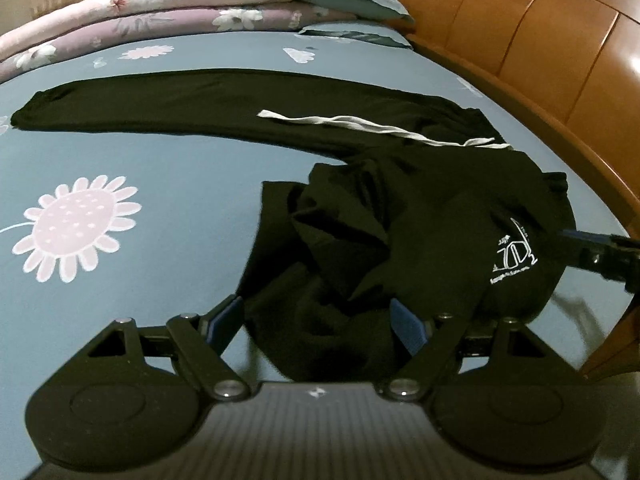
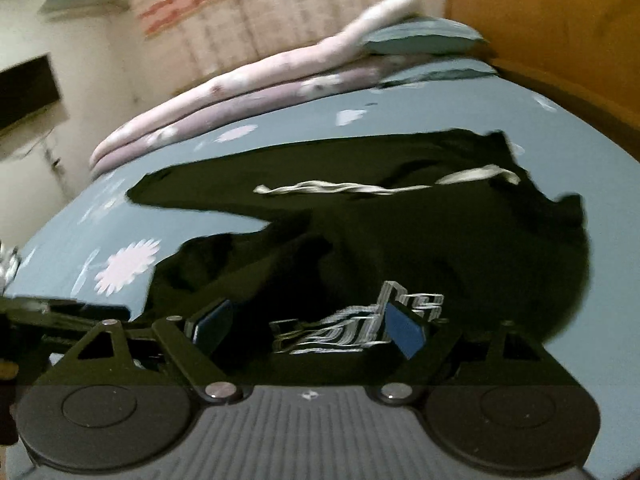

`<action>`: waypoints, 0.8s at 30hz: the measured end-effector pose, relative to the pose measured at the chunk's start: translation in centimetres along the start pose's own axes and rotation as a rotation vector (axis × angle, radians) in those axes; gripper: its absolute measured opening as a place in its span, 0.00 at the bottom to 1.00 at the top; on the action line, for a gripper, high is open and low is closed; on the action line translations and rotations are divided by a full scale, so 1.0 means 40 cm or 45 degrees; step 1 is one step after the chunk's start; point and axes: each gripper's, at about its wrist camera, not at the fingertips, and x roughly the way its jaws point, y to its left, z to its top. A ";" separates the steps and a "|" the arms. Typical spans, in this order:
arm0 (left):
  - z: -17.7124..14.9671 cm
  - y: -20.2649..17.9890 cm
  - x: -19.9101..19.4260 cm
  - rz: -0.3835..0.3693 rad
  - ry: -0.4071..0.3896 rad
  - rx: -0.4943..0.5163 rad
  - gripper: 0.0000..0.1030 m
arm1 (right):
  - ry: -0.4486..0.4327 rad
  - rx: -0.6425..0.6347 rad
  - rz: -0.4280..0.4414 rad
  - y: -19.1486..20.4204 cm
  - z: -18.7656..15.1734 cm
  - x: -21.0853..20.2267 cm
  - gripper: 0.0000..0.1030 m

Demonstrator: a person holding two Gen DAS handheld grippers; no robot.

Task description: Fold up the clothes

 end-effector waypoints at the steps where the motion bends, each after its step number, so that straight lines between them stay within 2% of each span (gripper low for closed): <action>1: -0.004 0.005 -0.006 0.001 -0.002 -0.002 0.78 | 0.024 -0.021 0.026 0.015 -0.002 0.005 0.85; 6: -0.018 0.049 -0.031 0.022 -0.015 -0.050 0.78 | 0.130 -0.062 0.228 0.085 -0.020 0.044 0.85; 11: -0.024 0.104 -0.063 0.041 -0.046 -0.099 0.78 | 0.265 -0.139 0.303 0.164 -0.045 0.119 0.85; 14: -0.024 0.134 -0.073 0.058 -0.059 -0.121 0.78 | 0.323 -0.180 0.307 0.200 -0.054 0.160 0.86; 17: -0.019 0.158 -0.070 0.060 -0.068 -0.143 0.78 | 0.295 -0.209 0.316 0.216 -0.033 0.168 0.86; 20: -0.012 0.175 -0.063 0.061 -0.080 -0.154 0.78 | 0.230 -0.183 0.363 0.209 0.025 0.169 0.86; 24: 0.000 0.186 -0.047 0.042 -0.089 -0.163 0.78 | 0.137 -0.206 0.357 0.197 0.107 0.198 0.87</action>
